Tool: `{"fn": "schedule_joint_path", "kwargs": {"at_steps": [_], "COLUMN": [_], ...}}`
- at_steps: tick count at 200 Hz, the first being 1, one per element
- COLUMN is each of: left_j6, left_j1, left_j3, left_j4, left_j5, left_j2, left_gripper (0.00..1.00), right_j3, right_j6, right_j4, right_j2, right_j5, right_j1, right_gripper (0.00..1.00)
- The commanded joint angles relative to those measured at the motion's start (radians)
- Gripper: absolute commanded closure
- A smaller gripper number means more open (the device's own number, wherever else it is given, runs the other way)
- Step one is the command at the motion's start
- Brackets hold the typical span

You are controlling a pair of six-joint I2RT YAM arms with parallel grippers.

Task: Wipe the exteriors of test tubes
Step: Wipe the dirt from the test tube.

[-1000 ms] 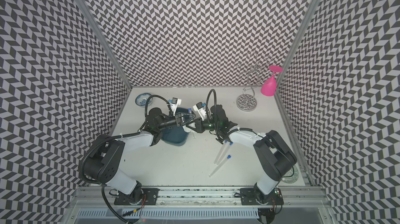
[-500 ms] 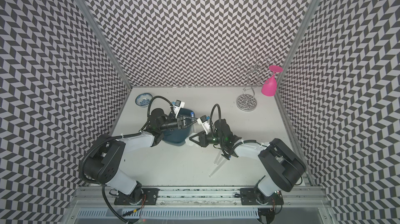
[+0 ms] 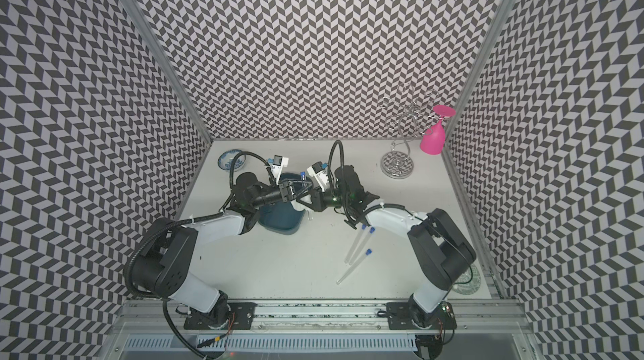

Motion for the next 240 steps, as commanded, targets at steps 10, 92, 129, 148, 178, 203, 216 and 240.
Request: {"fn": "schedule_joint_path", "kwargs": {"at_steps": [10, 92, 129, 148, 178, 203, 216, 240], "left_j6": [0.032, 0.079, 0.09, 0.133, 0.312, 0.422, 0.508, 0.606], "left_j1": [-0.002, 0.06, 0.089, 0.112, 0.154, 0.188, 0.198, 0.202], "left_j3": [-0.006, 0.043, 0.062, 0.082, 0.169, 0.24, 0.277, 0.346], "left_j4": [-0.006, -0.072, -0.094, -0.145, -0.383, -0.56, -0.653, -0.782], "left_j5": [0.029, 0.046, 0.04, 0.036, 0.043, 0.031, -0.016, -0.085], "left_j2": [-0.005, 0.007, 0.011, 0.01, 0.016, 0.038, 0.053, 0.097], "left_gripper": [0.84, 0.84, 0.84, 0.84, 0.84, 0.82, 0.82, 0.82], "right_j3": [-0.008, -0.34, -0.409, -0.442, -0.474, -0.492, -0.5, -0.519], "right_j6": [0.024, 0.103, 0.142, 0.158, 0.148, 0.136, 0.133, 0.132], "right_j4": [0.104, 0.202, 0.254, 0.27, 0.233, 0.213, 0.21, 0.215], "right_j2": [-0.003, -0.118, -0.119, -0.142, -0.195, -0.234, -0.247, -0.264], "right_j5": [-0.012, 0.029, 0.049, 0.065, 0.095, 0.116, 0.123, 0.133], "right_j1": [-0.007, 0.053, 0.08, 0.081, 0.081, 0.08, 0.08, 0.078], "right_gripper": [0.83, 0.83, 0.83, 0.83, 0.83, 0.83, 0.83, 0.83]}}
